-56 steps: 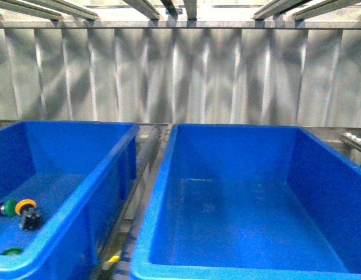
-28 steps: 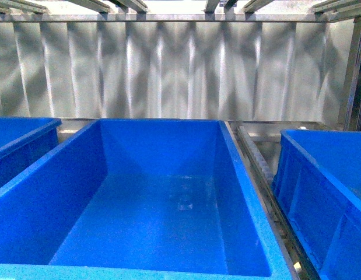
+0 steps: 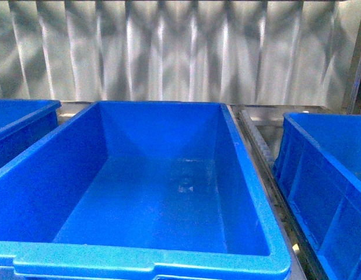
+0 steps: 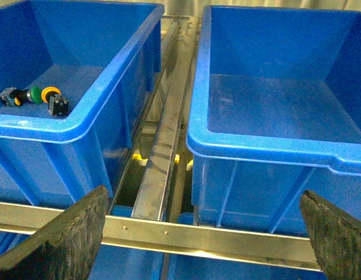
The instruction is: Pick red and yellow buttons and place in box
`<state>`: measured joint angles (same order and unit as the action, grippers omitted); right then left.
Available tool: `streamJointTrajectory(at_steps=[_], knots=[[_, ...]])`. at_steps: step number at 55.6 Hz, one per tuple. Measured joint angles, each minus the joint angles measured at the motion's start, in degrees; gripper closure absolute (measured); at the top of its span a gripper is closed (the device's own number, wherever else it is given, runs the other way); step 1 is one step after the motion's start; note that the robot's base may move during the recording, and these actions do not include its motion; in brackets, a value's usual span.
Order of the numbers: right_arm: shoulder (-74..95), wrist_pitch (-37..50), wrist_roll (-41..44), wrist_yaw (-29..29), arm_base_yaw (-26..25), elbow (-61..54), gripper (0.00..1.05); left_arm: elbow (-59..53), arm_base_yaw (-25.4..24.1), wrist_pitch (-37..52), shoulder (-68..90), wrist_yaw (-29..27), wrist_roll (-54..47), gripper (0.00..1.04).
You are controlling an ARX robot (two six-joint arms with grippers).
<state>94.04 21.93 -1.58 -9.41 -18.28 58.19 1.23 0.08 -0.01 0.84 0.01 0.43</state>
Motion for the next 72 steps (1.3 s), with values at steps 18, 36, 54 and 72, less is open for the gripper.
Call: streamJointTrajectory(at_steps=[18, 36, 54, 72], knots=[[15.8, -9.6, 5.5, 0.4, -2.6, 15.3, 0.74, 0.0, 0.0, 0.0, 0.0, 0.0, 0.0, 0.08], [25.7, -14.2, 8.4, 0.4, -4.0, 22.4, 0.74, 0.0, 0.0, 0.0, 0.0, 0.0, 0.0, 0.08], [21.3, -12.0, 7.6, 0.5, -4.4, 19.4, 0.25, 0.0, 0.0, 0.0, 0.0, 0.0, 0.0, 0.08], [-1.3, -7.8, 1.6, 3.5, -3.5, 0.9, 0.07, 0.0, 0.0, 0.0, 0.0, 0.0, 0.0, 0.08]])
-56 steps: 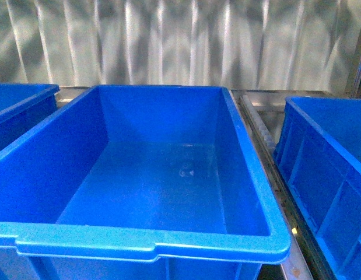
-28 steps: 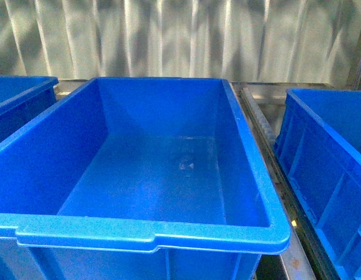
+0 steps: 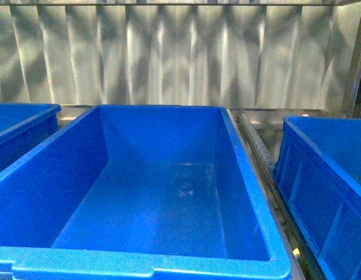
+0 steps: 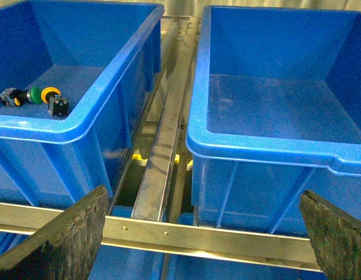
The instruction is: Pick red and yellow buttons and place in box
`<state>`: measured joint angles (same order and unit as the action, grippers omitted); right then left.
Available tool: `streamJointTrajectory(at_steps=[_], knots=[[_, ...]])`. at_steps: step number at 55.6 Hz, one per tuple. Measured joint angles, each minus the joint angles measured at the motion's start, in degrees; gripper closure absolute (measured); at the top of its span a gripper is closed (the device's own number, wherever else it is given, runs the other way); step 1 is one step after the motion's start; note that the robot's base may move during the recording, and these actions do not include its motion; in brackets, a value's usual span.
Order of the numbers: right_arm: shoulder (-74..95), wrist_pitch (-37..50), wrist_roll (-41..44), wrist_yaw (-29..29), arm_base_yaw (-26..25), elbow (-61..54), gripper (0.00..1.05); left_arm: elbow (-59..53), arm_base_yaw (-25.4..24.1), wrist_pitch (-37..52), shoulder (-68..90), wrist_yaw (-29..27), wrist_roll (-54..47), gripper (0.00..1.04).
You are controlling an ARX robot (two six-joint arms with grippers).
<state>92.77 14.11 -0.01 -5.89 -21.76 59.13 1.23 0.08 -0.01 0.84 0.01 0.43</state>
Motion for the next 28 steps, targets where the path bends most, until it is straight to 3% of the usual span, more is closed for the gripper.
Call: streamJointTrajectory(at_steps=[14, 20, 21, 23, 28], knots=[[-18.8, 1.7, -6.2, 6.1, 0.4, -16.4, 0.07, 0.0, 0.0, 0.0, 0.0, 0.0, 0.0, 0.08], [-29.2, 3.8, -9.6, 11.4, -0.7, -24.3, 0.07, 0.0, 0.0, 0.0, 0.0, 0.0, 0.0, 0.08], [-30.8, 6.0, -9.2, 13.5, -1.4, -25.9, 0.1, 0.0, 0.0, 0.0, 0.0, 0.0, 0.0, 0.08], [-36.1, 12.0, -6.2, 23.0, -1.9, -31.3, 0.2, 0.0, 0.0, 0.0, 0.0, 0.0, 0.0, 0.08], [-46.1, 11.3, -2.9, 26.1, 0.1, -38.9, 0.33, 0.0, 0.0, 0.0, 0.0, 0.0, 0.0, 0.08]])
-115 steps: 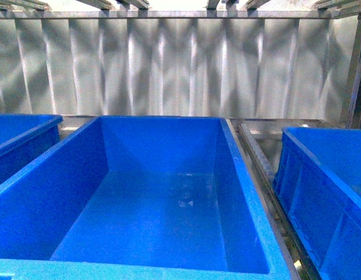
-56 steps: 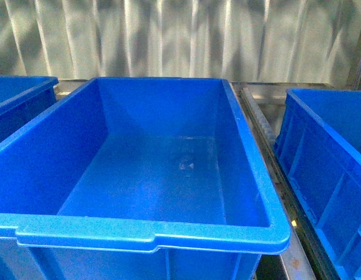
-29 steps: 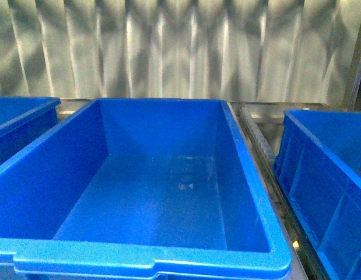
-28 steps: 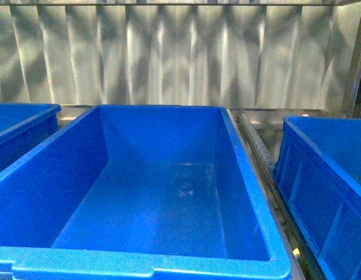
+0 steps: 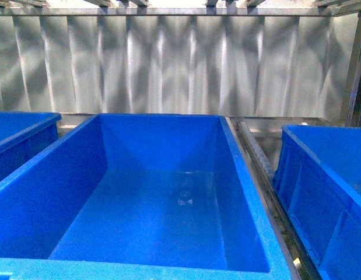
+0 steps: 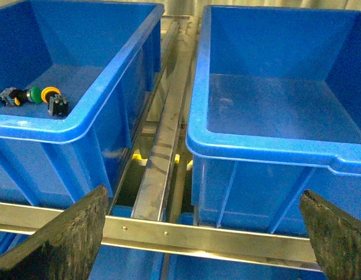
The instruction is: Pick red and yellow buttons and place in box
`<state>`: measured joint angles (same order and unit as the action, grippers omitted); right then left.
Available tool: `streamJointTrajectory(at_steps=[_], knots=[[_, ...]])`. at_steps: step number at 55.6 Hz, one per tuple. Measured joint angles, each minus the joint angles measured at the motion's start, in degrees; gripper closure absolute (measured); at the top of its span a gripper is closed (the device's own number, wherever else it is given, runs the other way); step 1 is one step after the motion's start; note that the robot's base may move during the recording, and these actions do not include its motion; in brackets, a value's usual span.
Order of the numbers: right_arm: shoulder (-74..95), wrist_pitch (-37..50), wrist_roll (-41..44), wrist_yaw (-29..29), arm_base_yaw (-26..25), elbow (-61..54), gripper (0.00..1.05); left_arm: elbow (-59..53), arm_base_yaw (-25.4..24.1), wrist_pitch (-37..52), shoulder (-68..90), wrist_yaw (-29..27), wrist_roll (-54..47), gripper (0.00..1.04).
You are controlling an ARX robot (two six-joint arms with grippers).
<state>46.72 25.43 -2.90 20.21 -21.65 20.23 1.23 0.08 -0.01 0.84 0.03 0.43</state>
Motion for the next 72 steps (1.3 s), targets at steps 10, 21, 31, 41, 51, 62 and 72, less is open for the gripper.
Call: streamJointTrajectory(at_steps=[10, 21, 31, 41, 51, 62, 72], knots=[[-17.9, -7.3, 1.9, -5.7, 6.5, -12.1, 0.62, 0.0, 0.0, 0.0, 0.0, 0.0, 0.0, 0.08], [-24.4, -9.1, 2.5, -10.7, 11.5, -14.4, 0.97, 0.0, 0.0, 0.0, 0.0, 0.0, 0.0, 0.08], [-28.6, -11.6, 2.7, -17.8, 17.3, -16.4, 1.01, 0.0, 0.0, 0.0, 0.0, 0.0, 0.0, 0.08], [-31.7, -13.3, 2.7, -20.2, 21.4, -17.5, 1.01, 0.0, 0.0, 0.0, 0.0, 0.0, 0.0, 0.08], [-34.4, -13.9, 2.7, -20.2, 21.5, -19.0, 1.01, 0.0, 0.0, 0.0, 0.0, 0.0, 0.0, 0.08], [-38.4, -17.3, 2.7, -20.3, 21.6, -19.0, 1.01, 0.0, 0.0, 0.0, 0.0, 0.0, 0.0, 0.08], [-46.4, -25.1, 2.7, -20.3, 21.6, -19.0, 1.01, 0.0, 0.0, 0.0, 0.0, 0.0, 0.0, 0.08]])
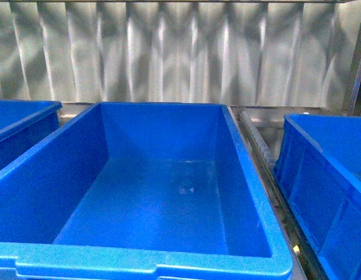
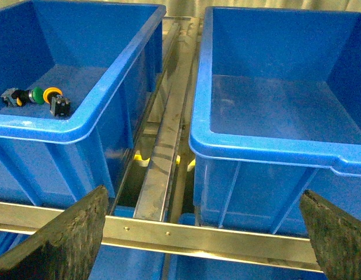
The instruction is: Pick red and yellow buttons and place in box
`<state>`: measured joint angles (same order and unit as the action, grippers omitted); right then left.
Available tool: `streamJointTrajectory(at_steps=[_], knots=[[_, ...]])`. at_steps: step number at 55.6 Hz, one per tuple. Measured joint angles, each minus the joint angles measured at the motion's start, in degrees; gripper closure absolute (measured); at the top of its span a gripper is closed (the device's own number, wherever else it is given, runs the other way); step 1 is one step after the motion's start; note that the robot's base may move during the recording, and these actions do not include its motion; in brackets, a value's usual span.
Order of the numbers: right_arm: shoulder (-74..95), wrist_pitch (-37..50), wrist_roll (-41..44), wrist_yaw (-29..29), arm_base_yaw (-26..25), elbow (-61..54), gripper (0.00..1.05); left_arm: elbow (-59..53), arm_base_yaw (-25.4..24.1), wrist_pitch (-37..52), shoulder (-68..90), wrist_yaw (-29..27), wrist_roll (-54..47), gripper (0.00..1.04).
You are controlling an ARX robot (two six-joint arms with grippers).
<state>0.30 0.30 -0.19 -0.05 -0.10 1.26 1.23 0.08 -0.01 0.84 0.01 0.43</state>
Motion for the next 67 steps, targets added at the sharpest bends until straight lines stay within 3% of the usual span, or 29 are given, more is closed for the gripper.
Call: streamJointTrajectory(at_steps=[20, 37, 49, 67], knots=[[0.0, -0.2, 0.0, 0.0, 0.0, 0.0, 1.01, 0.0, 0.0, 0.0, 0.0, 0.0, 0.0, 0.08], [0.0, -0.2, 0.0, 0.0, 0.0, 0.0, 0.53, 0.0, 0.0, 0.0, 0.0, 0.0, 0.0, 0.08], [0.0, -0.2, 0.0, 0.0, 0.0, 0.0, 0.05, 0.0, 0.0, 0.0, 0.0, 0.0, 0.0, 0.08], [0.0, -0.2, 0.0, 0.0, 0.0, 0.0, 0.07, 0.0, 0.0, 0.0, 0.0, 0.0, 0.0, 0.08]])
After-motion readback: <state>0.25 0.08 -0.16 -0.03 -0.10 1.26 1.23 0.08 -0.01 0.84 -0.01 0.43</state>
